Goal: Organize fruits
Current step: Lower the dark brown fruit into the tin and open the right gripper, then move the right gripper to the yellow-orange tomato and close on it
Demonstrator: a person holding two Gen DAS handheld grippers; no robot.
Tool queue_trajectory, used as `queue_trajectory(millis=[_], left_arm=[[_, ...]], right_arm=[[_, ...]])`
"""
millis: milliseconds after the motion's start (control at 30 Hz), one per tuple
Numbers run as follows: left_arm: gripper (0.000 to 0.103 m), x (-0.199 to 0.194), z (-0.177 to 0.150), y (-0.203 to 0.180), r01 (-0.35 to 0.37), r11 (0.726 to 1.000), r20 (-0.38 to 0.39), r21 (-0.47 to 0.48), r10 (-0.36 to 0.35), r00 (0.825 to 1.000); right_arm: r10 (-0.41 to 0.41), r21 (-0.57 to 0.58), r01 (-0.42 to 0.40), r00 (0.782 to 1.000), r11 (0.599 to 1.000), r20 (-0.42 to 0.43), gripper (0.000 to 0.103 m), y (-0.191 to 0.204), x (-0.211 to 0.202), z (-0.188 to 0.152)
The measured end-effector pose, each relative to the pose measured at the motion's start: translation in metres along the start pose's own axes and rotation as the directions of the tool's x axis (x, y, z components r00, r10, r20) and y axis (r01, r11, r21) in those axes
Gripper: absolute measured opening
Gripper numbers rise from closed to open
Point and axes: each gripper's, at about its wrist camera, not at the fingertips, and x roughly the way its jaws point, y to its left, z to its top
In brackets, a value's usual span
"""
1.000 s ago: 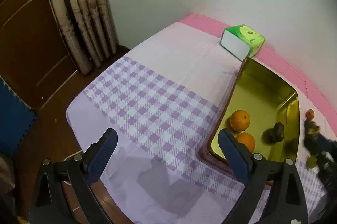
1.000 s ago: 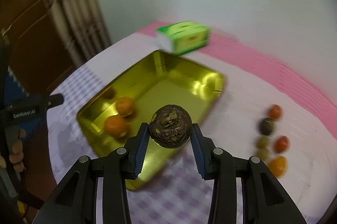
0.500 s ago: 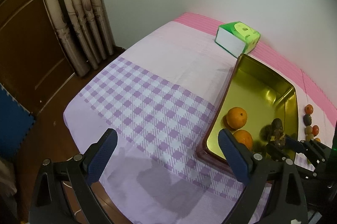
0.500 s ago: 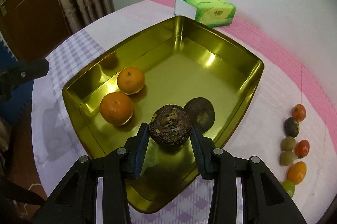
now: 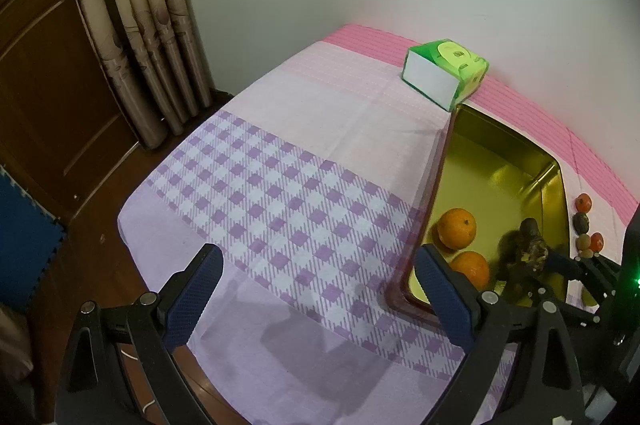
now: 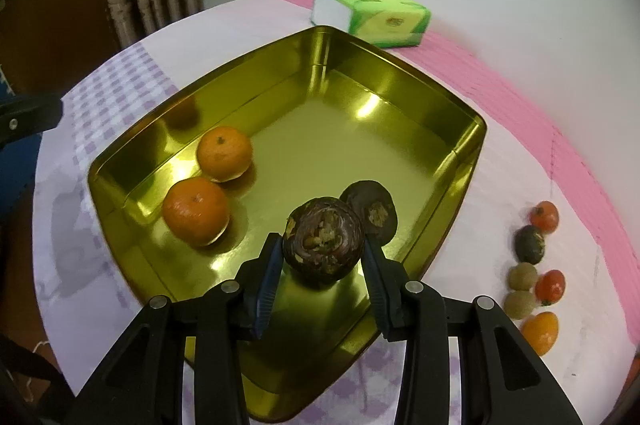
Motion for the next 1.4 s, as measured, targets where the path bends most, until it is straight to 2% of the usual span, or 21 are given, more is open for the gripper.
queue_trajectory(millis=[800, 1067, 1267, 1400], left_arm=[[0.095, -0.001, -0.003, -0.007, -0.004, 0.999, 0.006, 0.033, 0.003, 1.0], [0.095, -0.001, -0.004, -0.011, -0.004, 0.999, 0.006, 0.046, 0.004, 1.0], [0.095, -0.001, -0.004, -0.011, -0.003, 0.999, 0.006, 0.046, 0.003, 1.0], [0.095, -0.001, -0.004, -0.011, -0.004, 0.999, 0.006, 0.049, 0.003, 1.0]], right_arm=[[0.024, 0.044, -0.024, 1.0, 0.999, 0.004, 0.042, -0.002, -0.002, 0.0], [0.053, 0.09, -0.061, 0.995, 0.994, 0.08, 0.044, -0.008, -0.029, 0.003], [0.03, 0.154, -0.05, 0.991, 0.987, 0.131, 0.045, -0.037, -0.054, -0.006], [-0.028, 0.222, -0.002, 0.991, 0.975, 0.133, 0.046, -0.077, -0.067, -0.016]])
